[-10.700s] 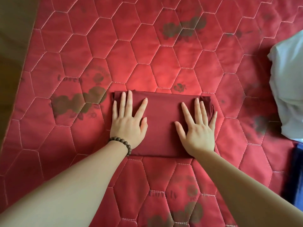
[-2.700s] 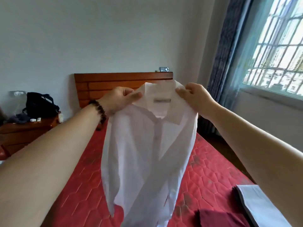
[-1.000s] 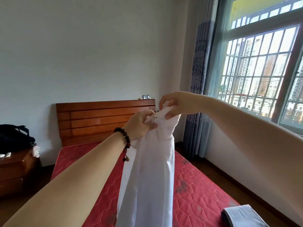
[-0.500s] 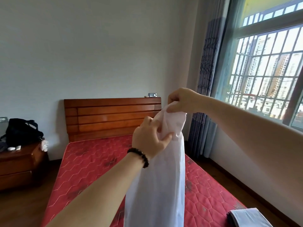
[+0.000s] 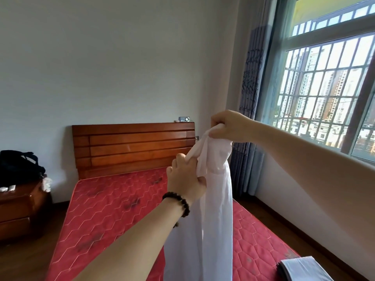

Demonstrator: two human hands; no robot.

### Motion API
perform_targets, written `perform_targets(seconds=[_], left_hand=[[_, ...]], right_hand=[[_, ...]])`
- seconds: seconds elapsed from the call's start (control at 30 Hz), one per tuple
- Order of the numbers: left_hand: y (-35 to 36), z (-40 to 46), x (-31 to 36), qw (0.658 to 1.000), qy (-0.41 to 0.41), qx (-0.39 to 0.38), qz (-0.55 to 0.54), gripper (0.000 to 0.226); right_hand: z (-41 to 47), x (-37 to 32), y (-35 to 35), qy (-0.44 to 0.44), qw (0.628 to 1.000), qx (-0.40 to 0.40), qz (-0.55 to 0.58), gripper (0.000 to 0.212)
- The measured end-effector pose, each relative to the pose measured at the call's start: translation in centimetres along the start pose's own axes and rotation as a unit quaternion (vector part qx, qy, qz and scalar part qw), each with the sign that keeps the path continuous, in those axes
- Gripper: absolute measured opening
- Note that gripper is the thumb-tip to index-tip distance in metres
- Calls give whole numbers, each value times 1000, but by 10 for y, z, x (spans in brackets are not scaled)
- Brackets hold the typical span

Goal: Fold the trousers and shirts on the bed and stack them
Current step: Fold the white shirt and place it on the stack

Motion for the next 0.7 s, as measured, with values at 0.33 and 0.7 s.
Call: perform_targets(seconds=[0.33, 0.7], left_hand=[[-25, 13, -27, 974, 134, -83, -162, 19], [-43, 16, -44, 965, 124, -125, -194, 16]], right_hand=[[-23, 13, -12, -16, 985, -155, -71, 10], [-16, 3, 26, -1, 985, -146, -97, 27]])
Point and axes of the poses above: each hand's wrist, its own z-axis towards the middle knuckle, its own y-axis out of the palm, x = y × z, the point moved 7 cm from there along z, towards the middle knuckle, and after that the axes turned 6 degrees about z, right-handed, at the moved point
